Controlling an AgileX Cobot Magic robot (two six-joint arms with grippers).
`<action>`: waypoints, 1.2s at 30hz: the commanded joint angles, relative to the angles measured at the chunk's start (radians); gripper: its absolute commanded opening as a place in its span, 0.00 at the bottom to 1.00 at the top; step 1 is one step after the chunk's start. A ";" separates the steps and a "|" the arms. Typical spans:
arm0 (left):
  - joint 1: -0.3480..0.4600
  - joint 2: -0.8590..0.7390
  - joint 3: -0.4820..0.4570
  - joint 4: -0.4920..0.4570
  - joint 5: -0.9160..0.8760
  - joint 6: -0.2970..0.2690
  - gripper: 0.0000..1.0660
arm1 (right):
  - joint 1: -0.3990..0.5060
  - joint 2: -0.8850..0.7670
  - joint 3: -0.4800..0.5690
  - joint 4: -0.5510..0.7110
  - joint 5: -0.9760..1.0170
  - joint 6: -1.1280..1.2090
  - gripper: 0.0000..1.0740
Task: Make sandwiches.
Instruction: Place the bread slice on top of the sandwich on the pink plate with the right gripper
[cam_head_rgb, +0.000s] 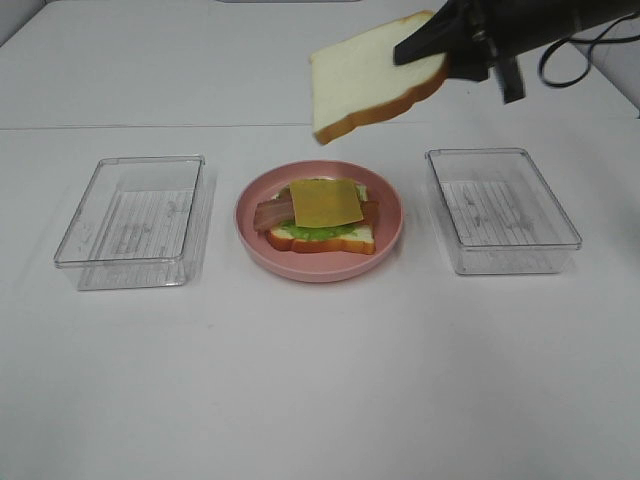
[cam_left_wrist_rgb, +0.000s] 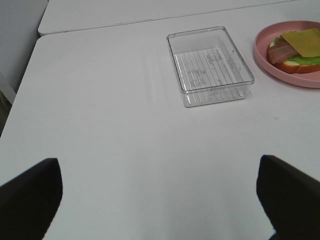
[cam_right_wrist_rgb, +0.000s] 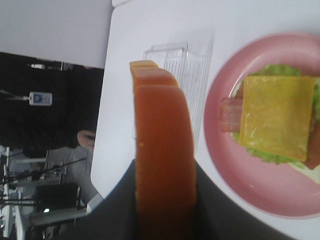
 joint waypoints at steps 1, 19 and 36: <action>-0.004 -0.020 0.002 -0.003 -0.015 -0.004 0.92 | 0.054 0.048 0.001 0.022 -0.016 0.005 0.00; -0.004 -0.020 0.002 -0.003 -0.015 -0.004 0.92 | 0.113 0.329 -0.105 0.097 -0.086 0.035 0.00; -0.004 -0.020 0.002 -0.003 -0.015 -0.004 0.92 | 0.114 0.378 -0.105 0.084 -0.108 0.057 0.00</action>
